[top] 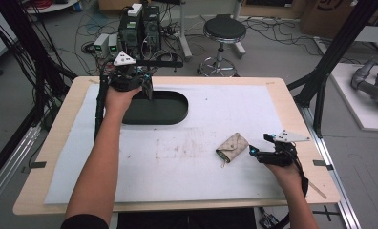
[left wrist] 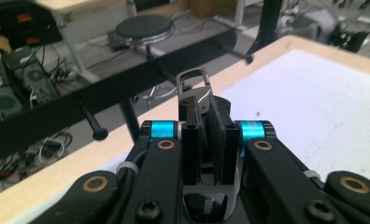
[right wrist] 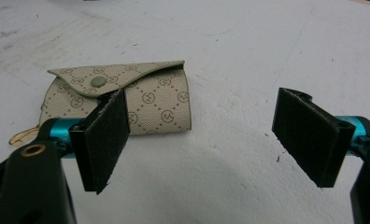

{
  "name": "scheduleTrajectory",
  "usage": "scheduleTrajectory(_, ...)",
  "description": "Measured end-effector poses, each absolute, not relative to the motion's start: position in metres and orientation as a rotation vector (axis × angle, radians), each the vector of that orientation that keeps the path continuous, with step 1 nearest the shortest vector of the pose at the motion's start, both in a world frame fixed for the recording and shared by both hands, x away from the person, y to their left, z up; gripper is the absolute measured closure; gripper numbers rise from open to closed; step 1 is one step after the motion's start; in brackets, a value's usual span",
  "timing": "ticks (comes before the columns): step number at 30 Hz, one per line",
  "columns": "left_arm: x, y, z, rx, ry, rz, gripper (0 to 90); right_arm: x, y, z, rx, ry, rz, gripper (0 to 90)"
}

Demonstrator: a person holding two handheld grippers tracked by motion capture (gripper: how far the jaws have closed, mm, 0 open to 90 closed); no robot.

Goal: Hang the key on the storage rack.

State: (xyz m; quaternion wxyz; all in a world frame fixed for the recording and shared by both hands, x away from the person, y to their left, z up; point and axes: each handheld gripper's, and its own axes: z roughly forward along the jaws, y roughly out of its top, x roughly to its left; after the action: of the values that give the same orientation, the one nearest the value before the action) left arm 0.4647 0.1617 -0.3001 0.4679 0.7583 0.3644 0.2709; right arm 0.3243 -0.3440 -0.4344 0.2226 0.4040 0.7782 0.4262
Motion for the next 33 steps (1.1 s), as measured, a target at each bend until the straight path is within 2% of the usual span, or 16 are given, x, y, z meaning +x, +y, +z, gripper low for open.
scheduleTrajectory(23,0.491,0.149,-0.323,1.878,0.934,0.615,82.6,0.325,-0.342,-0.437,1.126,2.166,1.174,19.5)
scheduleTrajectory(25,0.49,0.149,-0.323,1.885,0.933,0.613,79.8,0.326,-0.342,-0.437,1.126,2.166,1.175,19.4)
scheduleTrajectory(26,0.49,0.149,-0.324,1.878,0.929,0.603,72.6,0.326,-0.342,-0.437,1.126,2.167,1.174,19.4)
scheduleTrajectory(28,0.487,0.15,-0.326,1.892,0.92,0.59,67.8,0.326,-0.342,-0.437,1.123,2.167,1.177,19.4)
scheduleTrajectory(33,0.471,0.157,-0.339,1.889,0.924,0.552,59.8,0.326,-0.343,-0.436,1.119,2.163,1.179,19.4)
